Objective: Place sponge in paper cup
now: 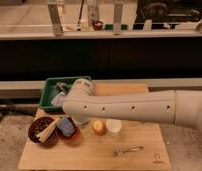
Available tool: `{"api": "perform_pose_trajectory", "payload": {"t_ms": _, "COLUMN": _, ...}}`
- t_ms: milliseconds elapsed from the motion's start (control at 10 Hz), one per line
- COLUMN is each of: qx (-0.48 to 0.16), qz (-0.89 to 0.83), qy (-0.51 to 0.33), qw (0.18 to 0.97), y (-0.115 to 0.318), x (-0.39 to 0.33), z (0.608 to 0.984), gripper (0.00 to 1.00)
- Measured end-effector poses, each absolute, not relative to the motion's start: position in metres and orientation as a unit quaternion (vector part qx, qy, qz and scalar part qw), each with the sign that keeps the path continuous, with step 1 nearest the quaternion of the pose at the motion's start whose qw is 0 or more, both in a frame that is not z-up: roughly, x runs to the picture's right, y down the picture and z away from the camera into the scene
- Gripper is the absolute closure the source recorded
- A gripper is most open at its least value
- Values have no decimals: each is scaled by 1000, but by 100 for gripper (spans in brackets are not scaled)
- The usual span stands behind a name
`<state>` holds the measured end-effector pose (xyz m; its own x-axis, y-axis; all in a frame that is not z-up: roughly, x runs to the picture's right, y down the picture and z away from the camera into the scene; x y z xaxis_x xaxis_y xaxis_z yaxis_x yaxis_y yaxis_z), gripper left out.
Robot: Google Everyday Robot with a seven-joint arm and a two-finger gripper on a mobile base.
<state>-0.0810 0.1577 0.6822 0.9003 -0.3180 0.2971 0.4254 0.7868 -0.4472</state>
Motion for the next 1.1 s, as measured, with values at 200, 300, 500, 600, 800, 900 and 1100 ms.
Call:
{"api": "perform_pose_trajectory", "payload": {"t_ms": 200, "qx": -256, "qz": -197, "qy": -113, "qw": 940, "y": 156, "x": -93, "z": 683, "gripper": 20}}
{"api": "perform_pose_trajectory", "payload": {"t_ms": 300, "qx": -254, "qz": -198, "qy": -121, "qw": 939, "y": 155, "x": -104, "z": 684, "gripper": 20}}
{"api": "perform_pose_trajectory", "payload": {"t_ms": 500, "qx": -252, "qz": -196, "qy": -125, "qw": 939, "y": 153, "x": -107, "z": 684, "gripper": 20}}
{"api": "perform_pose_trajectory", "payload": {"t_ms": 600, "qx": -251, "qz": -194, "qy": -130, "qw": 940, "y": 152, "x": -107, "z": 685, "gripper": 20}}
{"api": "perform_pose_trajectory", "payload": {"t_ms": 800, "qx": -251, "qz": -188, "qy": -140, "qw": 939, "y": 151, "x": -107, "z": 685, "gripper": 22}}
{"api": "perform_pose_trajectory", "payload": {"t_ms": 900, "qx": -251, "qz": -185, "qy": -145, "qw": 939, "y": 150, "x": -107, "z": 686, "gripper": 28}}
{"api": "perform_pose_trajectory", "payload": {"t_ms": 1100, "qx": -249, "qz": -183, "qy": -154, "qw": 939, "y": 149, "x": -116, "z": 684, "gripper": 37}}
